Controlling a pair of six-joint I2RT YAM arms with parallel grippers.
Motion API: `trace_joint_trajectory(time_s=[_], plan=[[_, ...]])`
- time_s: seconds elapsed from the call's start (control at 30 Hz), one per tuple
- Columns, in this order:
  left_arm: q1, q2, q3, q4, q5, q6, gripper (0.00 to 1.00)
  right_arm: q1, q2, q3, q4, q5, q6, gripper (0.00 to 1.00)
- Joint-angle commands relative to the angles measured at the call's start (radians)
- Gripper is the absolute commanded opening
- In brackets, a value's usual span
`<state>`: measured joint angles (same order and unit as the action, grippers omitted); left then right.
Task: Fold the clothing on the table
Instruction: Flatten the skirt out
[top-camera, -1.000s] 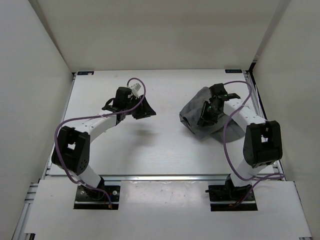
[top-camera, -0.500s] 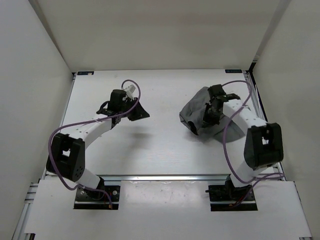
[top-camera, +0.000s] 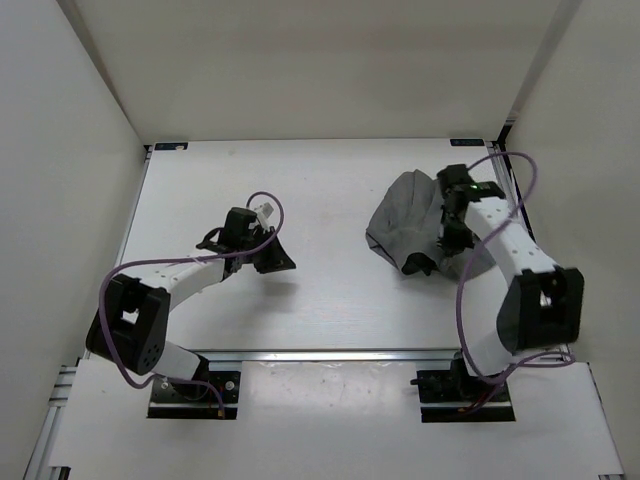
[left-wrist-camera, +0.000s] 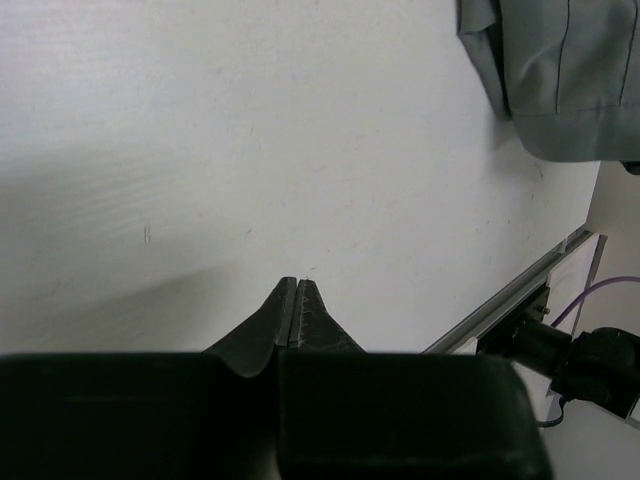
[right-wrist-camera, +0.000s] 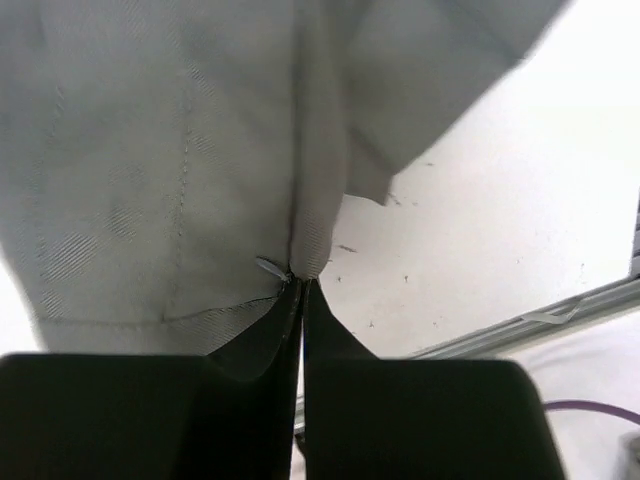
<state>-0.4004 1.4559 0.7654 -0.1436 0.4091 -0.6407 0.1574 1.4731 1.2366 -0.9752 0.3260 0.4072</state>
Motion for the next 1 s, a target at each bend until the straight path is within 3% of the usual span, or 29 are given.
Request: trace_joint_trajectory(time_s=[0.0,0.13,0.23,0.3,0.43,0.57,0.63,0.7,0.83,0.9,0.97], plan=[[-0.015,-0.080,-0.047,0.013,0.011,-0.016,0.01,0.117,0.171,0.079,-0.017,0.039,-0.033,0.00],[-0.002,-0.104,-0.051,0.003,0.007,-0.007,0.00,0.295,0.366,0.351,0.015,-0.102,-0.088,0.00],[0.031,-0.117,-0.043,-0.025,0.008,0.004,0.01,0.370,0.411,0.564,0.093,-0.376,-0.136,0.00],[0.055,-0.120,-0.040,-0.033,0.013,0.012,0.00,0.393,0.388,0.693,0.186,-0.567,-0.152,0.00],[0.048,-0.112,-0.026,-0.070,-0.007,0.030,0.00,0.377,0.186,0.703,0.408,-0.828,-0.140,0.00],[0.041,-0.095,-0.026,-0.068,-0.004,0.029,0.00,0.244,-0.115,0.329,0.890,-1.016,0.078,0.00],[0.032,-0.095,-0.023,-0.074,-0.006,0.029,0.00,0.118,-0.261,0.183,1.007,-1.067,0.169,0.01],[0.025,-0.083,-0.026,-0.070,-0.007,0.021,0.00,-0.057,-0.327,0.028,0.985,-1.093,0.190,0.00],[0.003,-0.075,-0.038,-0.063,-0.018,0.007,0.00,-0.231,-0.411,-0.286,0.825,-1.085,0.136,0.00],[-0.008,-0.075,-0.052,-0.056,-0.024,-0.002,0.00,-0.216,-0.415,-0.404,0.749,-1.034,0.063,0.00],[-0.014,-0.088,-0.063,-0.045,-0.027,-0.008,0.00,-0.165,-0.416,-0.483,0.615,-0.826,0.007,0.00]])
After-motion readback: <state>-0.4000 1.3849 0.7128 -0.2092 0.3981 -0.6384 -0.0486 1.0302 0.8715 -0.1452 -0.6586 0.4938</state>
